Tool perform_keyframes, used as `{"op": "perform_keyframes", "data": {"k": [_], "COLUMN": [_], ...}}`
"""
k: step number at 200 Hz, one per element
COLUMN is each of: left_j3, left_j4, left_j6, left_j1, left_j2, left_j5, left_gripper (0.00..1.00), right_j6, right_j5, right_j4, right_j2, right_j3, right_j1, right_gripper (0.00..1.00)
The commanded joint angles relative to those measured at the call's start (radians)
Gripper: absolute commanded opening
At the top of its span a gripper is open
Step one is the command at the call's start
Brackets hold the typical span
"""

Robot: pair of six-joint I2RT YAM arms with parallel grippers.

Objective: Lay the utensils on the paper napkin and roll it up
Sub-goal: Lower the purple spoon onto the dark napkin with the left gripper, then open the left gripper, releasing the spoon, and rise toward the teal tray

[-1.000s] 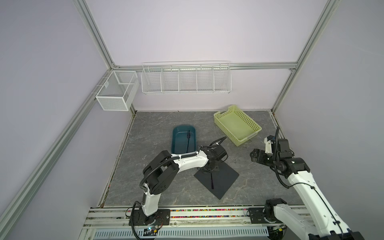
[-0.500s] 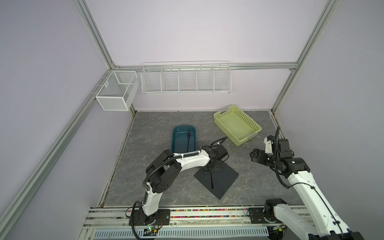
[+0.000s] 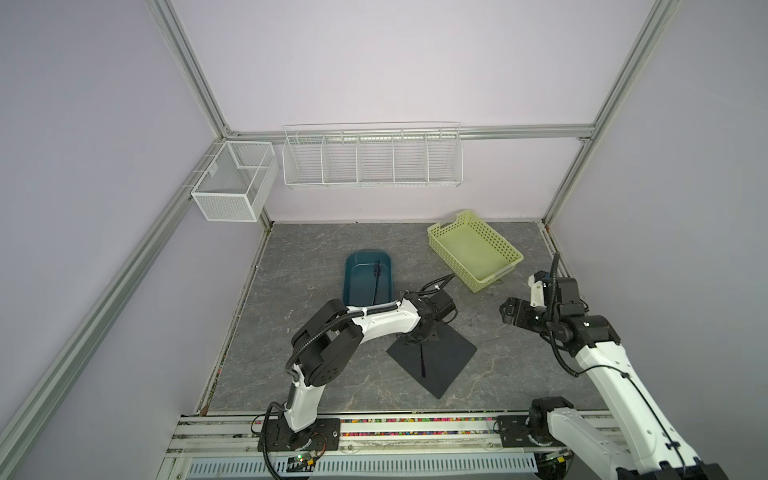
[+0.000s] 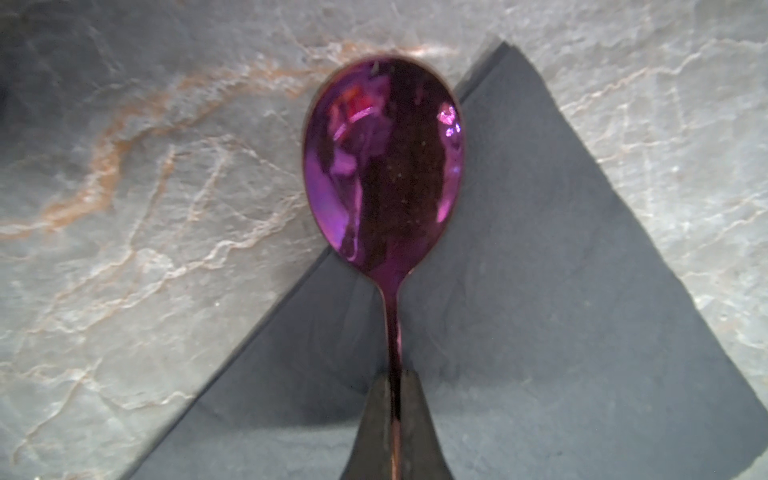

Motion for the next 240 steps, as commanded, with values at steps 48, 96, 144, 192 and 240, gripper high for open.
{"op": "perform_keyframes", "data": {"k": [48, 96, 144, 192, 240], "left_j3": [0.029, 0.03, 0.049, 0.095, 0.197], "left_j4": [-0.031, -0.031, -0.058, -0.112, -0.247], "left_j6": [-0.008, -0.006, -0.003, 0.012, 0.047], "left_j1": [0.005, 0.005, 0.005, 0.005, 0.007], "left_j2": [-0.003, -0.007, -0.02, -0.051, -0.11], "left_j5": [-0.03, -0.028, -0.043, -0.067, -0.166], "left_gripper": [0.03, 0.09, 0.15, 0.19, 0.18], "right_j6": [-0.018, -0.017, -0.018, -0.017, -0.021], "right_j5": [-0.014, -0.015, -0.016, -0.017, -0.017], "right_j4": [0.02, 0.021, 0.021, 0.021, 0.017], "right_j2": [-0.003, -0.001, 0.0, 0.0, -0.001], "right_j3": [-0.018, -0.018, -0.018, -0.017, -0.013], "right_j1": [-0.009, -0.011, -0.012, -0.013, -0.016], "right_gripper": [0.9, 0.9, 0.9, 0.9, 0.9]}}
